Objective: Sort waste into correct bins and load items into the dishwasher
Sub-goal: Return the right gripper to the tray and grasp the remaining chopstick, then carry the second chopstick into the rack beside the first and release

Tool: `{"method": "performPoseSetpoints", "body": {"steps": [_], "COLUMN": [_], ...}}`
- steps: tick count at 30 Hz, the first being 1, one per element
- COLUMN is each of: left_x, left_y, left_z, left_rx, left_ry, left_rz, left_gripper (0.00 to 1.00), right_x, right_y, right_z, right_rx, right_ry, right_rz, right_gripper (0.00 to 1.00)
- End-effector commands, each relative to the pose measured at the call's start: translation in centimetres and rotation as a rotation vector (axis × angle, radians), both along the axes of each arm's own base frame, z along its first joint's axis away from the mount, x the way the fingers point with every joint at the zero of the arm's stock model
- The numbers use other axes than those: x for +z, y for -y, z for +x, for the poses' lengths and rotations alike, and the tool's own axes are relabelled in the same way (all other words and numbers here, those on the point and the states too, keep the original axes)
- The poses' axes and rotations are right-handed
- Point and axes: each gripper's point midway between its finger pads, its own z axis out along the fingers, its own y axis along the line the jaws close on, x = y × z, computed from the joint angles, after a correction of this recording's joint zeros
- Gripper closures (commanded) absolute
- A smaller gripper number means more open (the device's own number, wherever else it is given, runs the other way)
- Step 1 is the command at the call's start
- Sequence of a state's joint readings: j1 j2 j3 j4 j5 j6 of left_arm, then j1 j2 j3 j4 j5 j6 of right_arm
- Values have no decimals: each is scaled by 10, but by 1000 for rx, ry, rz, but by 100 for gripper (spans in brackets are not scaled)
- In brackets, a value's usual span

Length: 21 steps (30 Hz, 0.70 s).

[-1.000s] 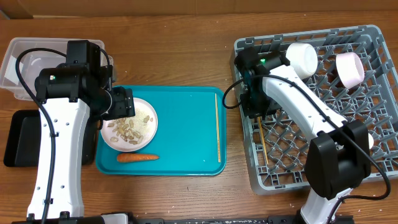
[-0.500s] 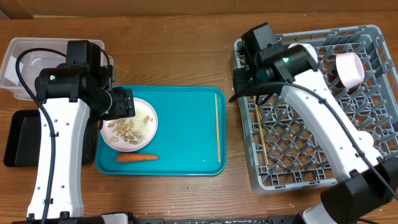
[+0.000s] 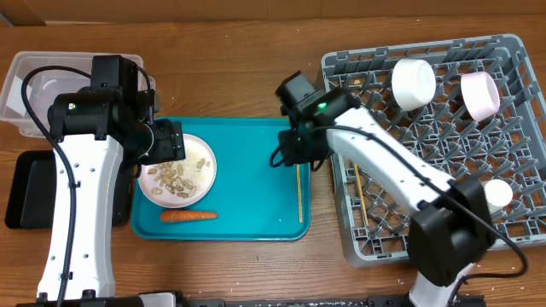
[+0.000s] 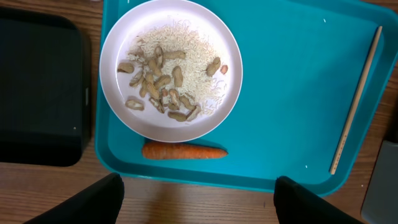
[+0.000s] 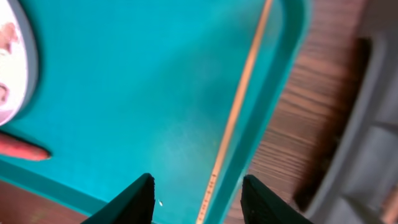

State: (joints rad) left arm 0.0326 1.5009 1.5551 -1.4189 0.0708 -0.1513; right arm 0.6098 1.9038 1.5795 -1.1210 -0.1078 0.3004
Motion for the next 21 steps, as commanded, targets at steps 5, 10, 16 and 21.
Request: {"method": "performPoseSetpoints", "body": {"steps": [5, 10, 16, 21], "left_x": [3, 3, 3, 3], "left_y": [1, 1, 1, 1], "left_z": [1, 1, 1, 2], "left_rx": [5, 4, 4, 5], "left_ry": [8, 9, 9, 12], "left_rz": [-8, -8, -8, -8], "left_gripper": [21, 21, 21, 21], "right_x": [-50, -79, -101, -110], "right_y": [-3, 2, 8, 12], "right_z": [-11, -18, -26, -32], "right_rx": [-75, -95, -112, -121], "right_ry": [-105, -162, -194, -206], "right_rz": [-62, -105, -128, -138], "right_gripper": [52, 52, 53, 68]}}
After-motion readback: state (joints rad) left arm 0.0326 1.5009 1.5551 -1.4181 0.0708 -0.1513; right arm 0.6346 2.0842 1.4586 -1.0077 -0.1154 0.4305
